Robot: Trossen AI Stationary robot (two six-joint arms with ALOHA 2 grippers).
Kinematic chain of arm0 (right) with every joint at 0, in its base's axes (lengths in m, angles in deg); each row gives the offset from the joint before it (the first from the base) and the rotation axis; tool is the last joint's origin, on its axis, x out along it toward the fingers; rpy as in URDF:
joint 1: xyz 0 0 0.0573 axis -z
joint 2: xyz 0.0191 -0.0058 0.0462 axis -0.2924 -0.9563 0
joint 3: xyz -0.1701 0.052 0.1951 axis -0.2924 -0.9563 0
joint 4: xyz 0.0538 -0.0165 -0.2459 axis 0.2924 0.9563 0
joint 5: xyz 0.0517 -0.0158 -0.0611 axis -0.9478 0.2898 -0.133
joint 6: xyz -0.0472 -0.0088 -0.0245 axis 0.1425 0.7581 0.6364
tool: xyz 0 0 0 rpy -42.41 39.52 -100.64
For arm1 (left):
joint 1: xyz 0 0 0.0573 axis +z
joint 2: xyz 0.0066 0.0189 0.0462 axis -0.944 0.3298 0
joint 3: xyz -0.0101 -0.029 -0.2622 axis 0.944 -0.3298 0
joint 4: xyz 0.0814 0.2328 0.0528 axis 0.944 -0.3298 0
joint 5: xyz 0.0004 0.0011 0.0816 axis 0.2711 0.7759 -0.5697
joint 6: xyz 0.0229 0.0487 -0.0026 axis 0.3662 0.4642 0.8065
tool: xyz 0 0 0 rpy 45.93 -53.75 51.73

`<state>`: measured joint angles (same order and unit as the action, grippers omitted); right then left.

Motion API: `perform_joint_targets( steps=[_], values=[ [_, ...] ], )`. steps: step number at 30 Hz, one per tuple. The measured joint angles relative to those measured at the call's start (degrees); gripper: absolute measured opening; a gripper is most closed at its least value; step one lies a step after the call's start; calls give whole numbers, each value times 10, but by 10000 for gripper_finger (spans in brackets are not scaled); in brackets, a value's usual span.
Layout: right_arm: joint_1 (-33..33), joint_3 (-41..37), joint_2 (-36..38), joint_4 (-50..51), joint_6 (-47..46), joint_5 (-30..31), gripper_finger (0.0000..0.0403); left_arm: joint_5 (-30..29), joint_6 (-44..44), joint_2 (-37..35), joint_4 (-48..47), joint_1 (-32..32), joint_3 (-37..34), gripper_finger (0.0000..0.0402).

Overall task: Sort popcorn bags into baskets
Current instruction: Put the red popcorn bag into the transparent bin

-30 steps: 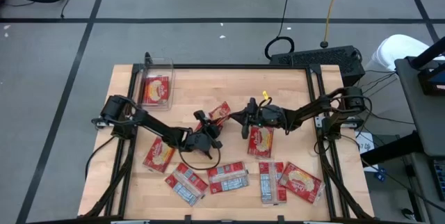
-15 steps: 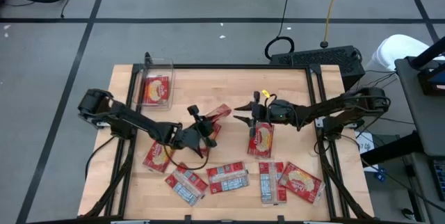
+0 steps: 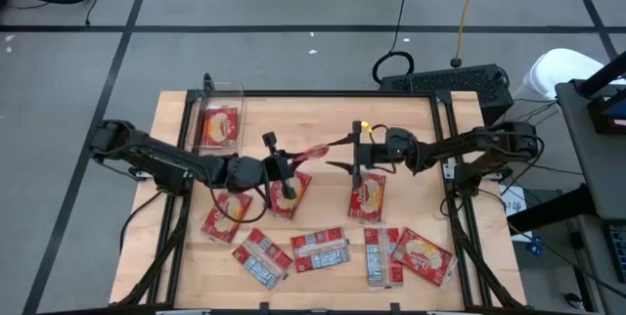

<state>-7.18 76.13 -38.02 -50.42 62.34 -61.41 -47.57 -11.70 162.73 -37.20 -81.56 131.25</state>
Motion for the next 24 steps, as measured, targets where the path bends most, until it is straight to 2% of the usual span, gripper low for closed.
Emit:
perform_joint_targets(
  steps=[5, 10, 15, 20, 24],
  values=[
    [33, 0, -1, -3, -33, -59, 219, 41, 4, -3, -3, 32, 0, 23],
    [47, 0, -1, 2, -29, -74, 217, 153, -9, -4, 13, 69, 0, 40],
    [52, 0, -1, 4, -29, -113, 201, 237, 10, -4, 36, 88, 0, 31],
    [52, 0, -1, 5, -29, -114, 167, 286, 21, -4, 56, 103, 0, 22],
    [52, 0, -1, 5, -26, -114, 121, 292, 20, -4, 62, 109, 0, 37]
  ],
)
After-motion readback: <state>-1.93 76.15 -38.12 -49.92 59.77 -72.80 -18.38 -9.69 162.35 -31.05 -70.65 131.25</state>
